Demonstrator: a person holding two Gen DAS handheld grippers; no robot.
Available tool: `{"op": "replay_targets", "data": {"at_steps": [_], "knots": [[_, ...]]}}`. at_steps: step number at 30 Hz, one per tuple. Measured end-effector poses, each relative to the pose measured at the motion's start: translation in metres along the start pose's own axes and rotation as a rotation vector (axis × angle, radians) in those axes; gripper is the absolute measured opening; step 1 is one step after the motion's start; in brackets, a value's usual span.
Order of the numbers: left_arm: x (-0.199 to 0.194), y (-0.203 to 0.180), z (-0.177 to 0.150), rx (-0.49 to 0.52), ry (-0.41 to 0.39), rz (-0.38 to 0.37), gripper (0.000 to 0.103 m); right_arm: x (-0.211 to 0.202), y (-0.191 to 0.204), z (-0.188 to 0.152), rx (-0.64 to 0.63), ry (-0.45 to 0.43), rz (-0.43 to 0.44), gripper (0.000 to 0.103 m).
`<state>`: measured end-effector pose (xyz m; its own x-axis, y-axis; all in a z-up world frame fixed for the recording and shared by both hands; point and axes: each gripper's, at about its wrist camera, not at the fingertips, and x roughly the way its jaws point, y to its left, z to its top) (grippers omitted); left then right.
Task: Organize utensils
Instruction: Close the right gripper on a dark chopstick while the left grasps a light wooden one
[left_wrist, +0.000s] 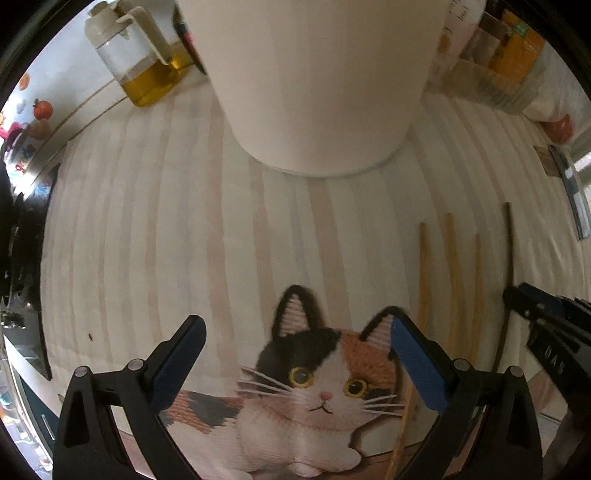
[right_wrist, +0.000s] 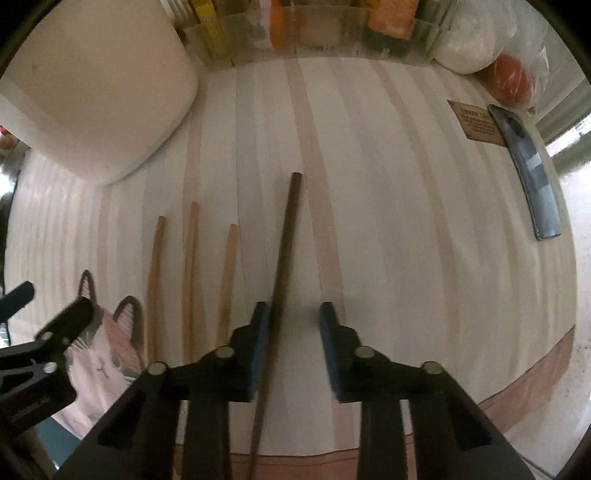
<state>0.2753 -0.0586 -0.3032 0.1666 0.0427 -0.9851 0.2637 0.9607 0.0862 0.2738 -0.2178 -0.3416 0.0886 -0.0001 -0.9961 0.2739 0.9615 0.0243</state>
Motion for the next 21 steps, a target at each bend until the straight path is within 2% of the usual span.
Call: {"op": "replay_targets", "data": {"at_steps": [1,2,7,9,11,17,19,21], "knots": [[0.0,-0.004,-0.001,0.01,0.003,-0.018,0.096,0.001,-0.002,0.0,-0.003,0.004,-0.007,0.008],[0.001,-0.007,-0.001,0.016,0.005,-0.03,0.092,0.002,-0.007,0.0,-0.002,0.009,-0.012,0.008],[0.0,-0.032,-0.008,0.071,0.006,-0.089,0.089,0.005,-0.03,0.0,0.017,0.029,-0.016,0.007],[0.0,-0.043,-0.01,0.094,0.004,-0.105,0.084,0.005,-0.039,0.001,0.026,0.038,-0.018,0.007],[0.003,-0.052,-0.011,0.113,0.016,-0.112,0.073,0.005,-0.046,0.001,0.04,0.044,-0.014,0.007],[0.007,-0.068,-0.015,0.144,0.018,-0.103,0.072,0.005,-0.072,0.007,0.053,0.052,-0.009,0.007],[0.009,-0.072,-0.016,0.144,0.022,-0.11,0.061,0.004,-0.073,0.005,0.056,0.051,-0.003,0.007],[0.014,-0.074,-0.014,0.143,0.031,-0.109,0.058,0.007,-0.081,0.006,0.059,0.051,0.001,0.007]]}}
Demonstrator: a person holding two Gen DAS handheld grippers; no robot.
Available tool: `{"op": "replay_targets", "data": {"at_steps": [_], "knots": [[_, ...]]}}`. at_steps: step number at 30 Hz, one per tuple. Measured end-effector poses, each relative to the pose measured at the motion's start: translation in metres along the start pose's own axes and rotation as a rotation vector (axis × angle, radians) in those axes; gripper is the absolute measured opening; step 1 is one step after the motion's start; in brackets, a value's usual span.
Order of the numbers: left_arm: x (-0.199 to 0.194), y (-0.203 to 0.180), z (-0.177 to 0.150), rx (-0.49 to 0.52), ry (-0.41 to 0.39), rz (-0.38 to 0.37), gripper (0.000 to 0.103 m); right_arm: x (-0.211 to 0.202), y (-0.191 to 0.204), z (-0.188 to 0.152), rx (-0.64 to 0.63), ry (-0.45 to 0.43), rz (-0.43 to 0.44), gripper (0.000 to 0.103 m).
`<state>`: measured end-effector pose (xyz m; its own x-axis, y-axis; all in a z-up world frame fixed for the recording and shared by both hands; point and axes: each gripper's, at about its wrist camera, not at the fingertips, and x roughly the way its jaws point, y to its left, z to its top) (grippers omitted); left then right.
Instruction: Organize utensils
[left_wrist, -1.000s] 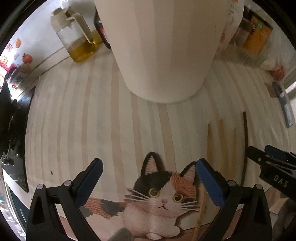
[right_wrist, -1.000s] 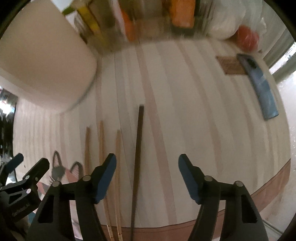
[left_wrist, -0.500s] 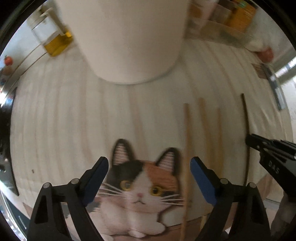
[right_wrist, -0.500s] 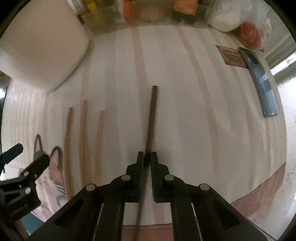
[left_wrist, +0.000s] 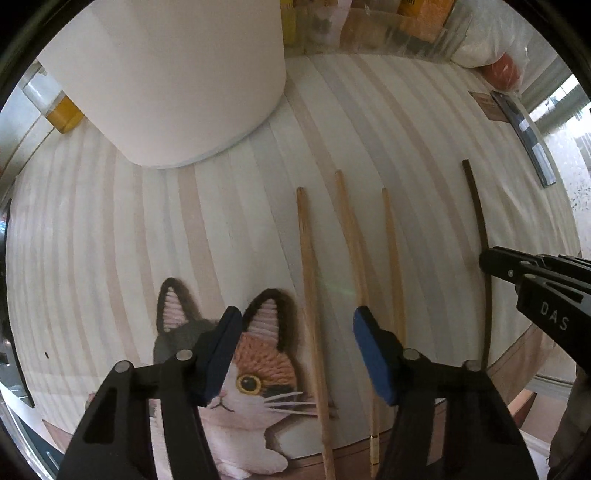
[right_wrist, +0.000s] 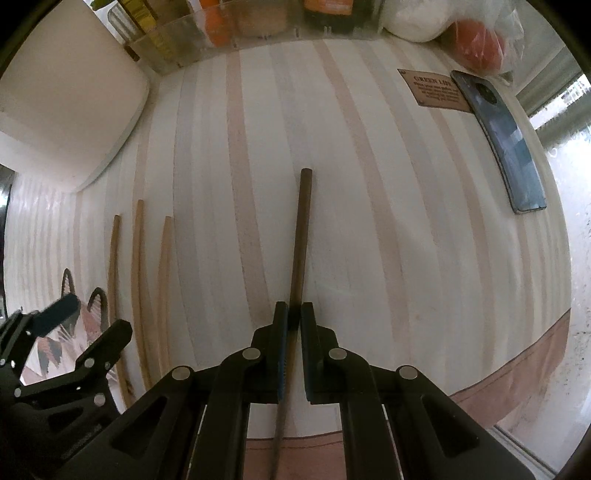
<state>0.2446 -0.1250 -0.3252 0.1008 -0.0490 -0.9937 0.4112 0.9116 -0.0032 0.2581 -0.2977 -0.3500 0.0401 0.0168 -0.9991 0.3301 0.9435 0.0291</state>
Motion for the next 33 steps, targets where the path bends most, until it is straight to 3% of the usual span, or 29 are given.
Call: {"op": "replay_targets", "data": {"at_steps": [6,10,18,25,33], "knots": [[0.008,-0.009,0.0,0.009,-0.008,0.015,0.048,-0.002,0.004,-0.003,-0.008,-0.004,-0.001,0.007],[0.007,-0.004,0.005,0.003,-0.024,0.019,0.006,-0.003,0.013,-0.004,-0.006,-0.004,-0.002,0.007],[0.009,0.051,0.009,-0.145,-0.014,0.028,0.005,-0.003,0.02,-0.001,-0.019,-0.004,0.032,0.007],[0.006,0.078,0.006,-0.203,-0.003,0.016,0.005,-0.001,0.039,0.007,-0.072,0.004,0.077,0.007],[0.008,0.1,-0.012,-0.23,0.029,-0.041,0.008,0.001,0.05,0.012,-0.101,0.109,0.075,0.009]]}}
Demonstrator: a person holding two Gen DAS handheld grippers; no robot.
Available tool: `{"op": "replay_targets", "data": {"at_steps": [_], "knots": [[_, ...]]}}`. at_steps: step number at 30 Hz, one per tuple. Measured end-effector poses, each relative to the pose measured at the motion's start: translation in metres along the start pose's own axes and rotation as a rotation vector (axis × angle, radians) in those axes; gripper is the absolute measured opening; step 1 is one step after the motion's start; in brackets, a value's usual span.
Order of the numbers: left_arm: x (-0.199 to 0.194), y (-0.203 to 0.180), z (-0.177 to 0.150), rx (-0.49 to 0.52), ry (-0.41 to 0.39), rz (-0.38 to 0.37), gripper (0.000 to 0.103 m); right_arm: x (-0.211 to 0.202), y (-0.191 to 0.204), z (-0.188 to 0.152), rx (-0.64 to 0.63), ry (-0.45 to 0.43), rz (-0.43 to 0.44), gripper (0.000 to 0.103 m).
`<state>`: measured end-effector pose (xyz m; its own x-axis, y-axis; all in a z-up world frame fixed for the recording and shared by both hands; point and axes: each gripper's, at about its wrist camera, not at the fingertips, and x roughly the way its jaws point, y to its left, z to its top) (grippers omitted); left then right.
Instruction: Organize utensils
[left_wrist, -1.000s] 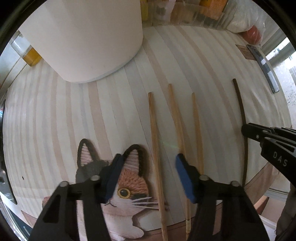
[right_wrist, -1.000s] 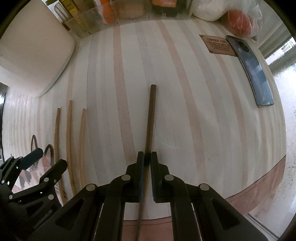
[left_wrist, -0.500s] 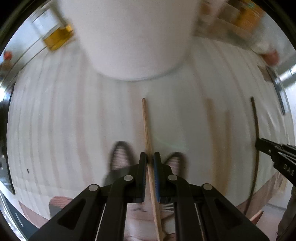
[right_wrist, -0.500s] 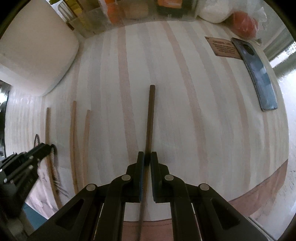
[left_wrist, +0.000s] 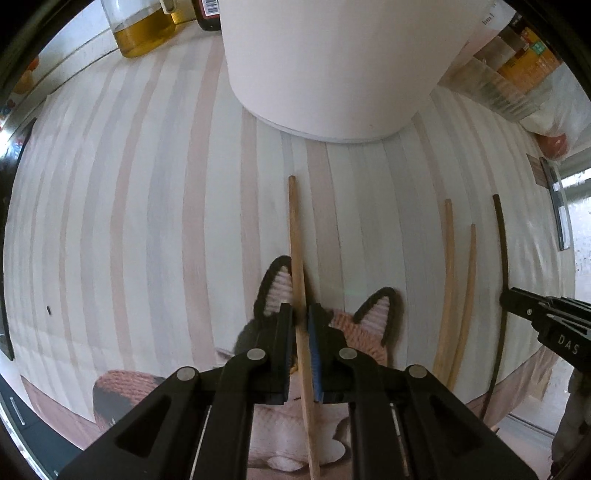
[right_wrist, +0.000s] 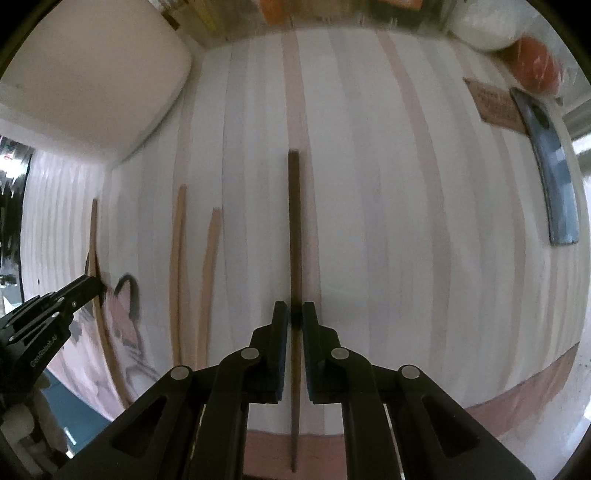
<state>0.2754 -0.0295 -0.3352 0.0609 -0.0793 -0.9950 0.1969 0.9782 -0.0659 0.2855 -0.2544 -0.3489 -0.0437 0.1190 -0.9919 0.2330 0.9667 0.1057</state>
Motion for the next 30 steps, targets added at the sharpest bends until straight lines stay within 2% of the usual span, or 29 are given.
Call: {"op": "replay_targets", "data": {"at_steps": [3,8,11,17,22,27,30], "knots": [[0.005,0.004,-0.014,0.001,-0.005,0.016,0.006,0.0,0.006,-0.002,-0.027,-0.015,-0.026,0.009],[0.009,-0.003,-0.015,-0.017,-0.011,0.024,0.005,-0.001,0.015,-0.009,-0.013,-0.04,-0.042,0.006],[0.009,0.003,-0.014,-0.012,-0.01,0.023,0.005,0.0,0.012,-0.02,-0.03,-0.045,-0.104,0.006],[-0.003,0.001,-0.008,-0.008,0.002,0.015,0.008,0.001,0.013,-0.026,-0.008,-0.039,-0.1,0.006],[-0.001,0.013,0.001,-0.01,0.008,0.013,0.009,0.001,0.008,-0.016,-0.008,-0.048,-0.115,0.007],[-0.001,0.001,0.003,-0.002,0.006,0.026,0.01,0.003,0.017,-0.005,0.001,-0.05,-0.124,0.014],[-0.002,-0.004,0.003,-0.003,0.002,0.032,0.01,0.003,0.021,-0.005,0.002,-0.05,-0.114,0.022]]}}
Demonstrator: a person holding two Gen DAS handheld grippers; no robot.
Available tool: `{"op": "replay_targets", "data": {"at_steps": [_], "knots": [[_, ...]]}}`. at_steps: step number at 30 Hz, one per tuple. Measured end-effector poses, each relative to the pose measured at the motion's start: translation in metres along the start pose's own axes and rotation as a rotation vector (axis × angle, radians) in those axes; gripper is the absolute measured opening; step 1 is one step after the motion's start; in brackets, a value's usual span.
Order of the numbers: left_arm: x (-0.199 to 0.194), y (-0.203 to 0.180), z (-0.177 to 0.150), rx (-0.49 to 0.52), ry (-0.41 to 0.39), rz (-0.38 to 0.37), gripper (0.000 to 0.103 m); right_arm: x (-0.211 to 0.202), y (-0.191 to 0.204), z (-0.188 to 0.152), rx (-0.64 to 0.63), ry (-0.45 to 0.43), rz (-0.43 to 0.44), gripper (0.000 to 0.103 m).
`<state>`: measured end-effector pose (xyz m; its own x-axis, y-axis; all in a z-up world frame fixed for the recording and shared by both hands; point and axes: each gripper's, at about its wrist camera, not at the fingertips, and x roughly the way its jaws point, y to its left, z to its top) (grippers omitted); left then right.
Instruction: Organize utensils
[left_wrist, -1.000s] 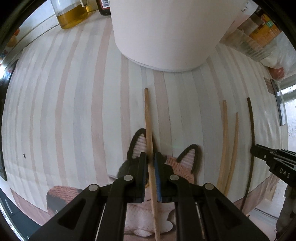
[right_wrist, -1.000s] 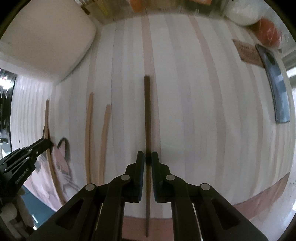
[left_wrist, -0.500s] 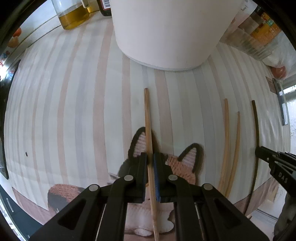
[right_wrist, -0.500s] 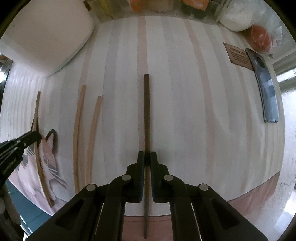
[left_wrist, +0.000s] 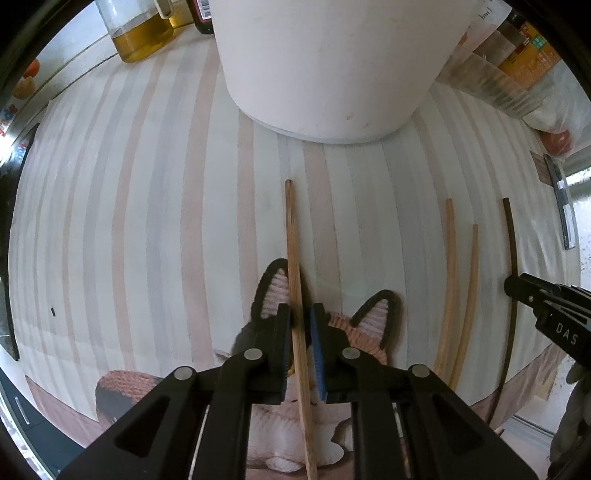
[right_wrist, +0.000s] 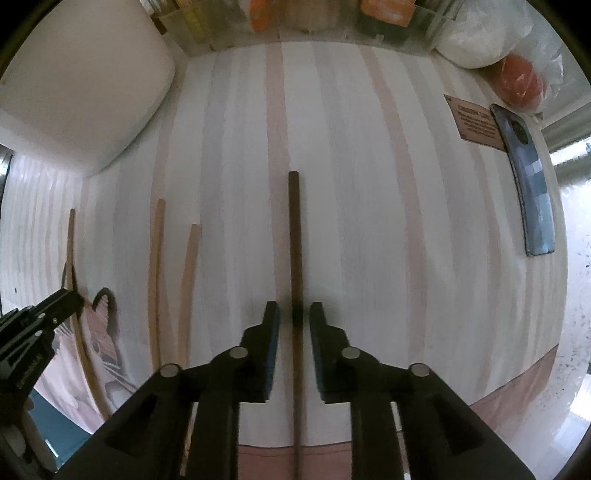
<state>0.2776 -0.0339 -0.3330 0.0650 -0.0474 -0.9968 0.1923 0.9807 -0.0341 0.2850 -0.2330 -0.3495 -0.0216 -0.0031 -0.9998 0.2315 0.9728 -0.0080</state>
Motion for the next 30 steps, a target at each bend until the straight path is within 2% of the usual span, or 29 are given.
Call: {"op": "replay_targets", "data": {"at_steps": [5,6,7,9,10,25,30], "knots": [[-0.003,-0.018,0.009,0.013,-0.024,0.029,0.007,0.001,0.004,0.0,-0.03,-0.023,-0.025,0.023],[-0.004,-0.024,0.011,0.029,-0.007,0.005,0.007,0.002,0.012,-0.004,-0.031,-0.031,-0.024,0.022],[-0.004,-0.026,0.012,0.032,-0.01,0.011,0.006,0.002,0.013,-0.006,-0.031,-0.036,-0.021,0.02],[-0.004,-0.029,0.014,0.03,-0.016,0.013,0.005,0.001,0.012,-0.008,-0.028,-0.045,-0.028,0.007],[-0.004,-0.032,0.015,0.031,-0.016,0.012,0.005,0.001,0.011,-0.008,-0.019,-0.048,-0.016,0.006],[-0.014,-0.051,0.003,0.064,-0.042,0.015,0.004,-0.004,-0.004,-0.007,-0.004,-0.063,0.012,0.006],[-0.033,-0.054,0.0,0.09,-0.084,0.004,0.004,-0.02,-0.019,-0.008,0.009,-0.108,0.078,0.006]]}}
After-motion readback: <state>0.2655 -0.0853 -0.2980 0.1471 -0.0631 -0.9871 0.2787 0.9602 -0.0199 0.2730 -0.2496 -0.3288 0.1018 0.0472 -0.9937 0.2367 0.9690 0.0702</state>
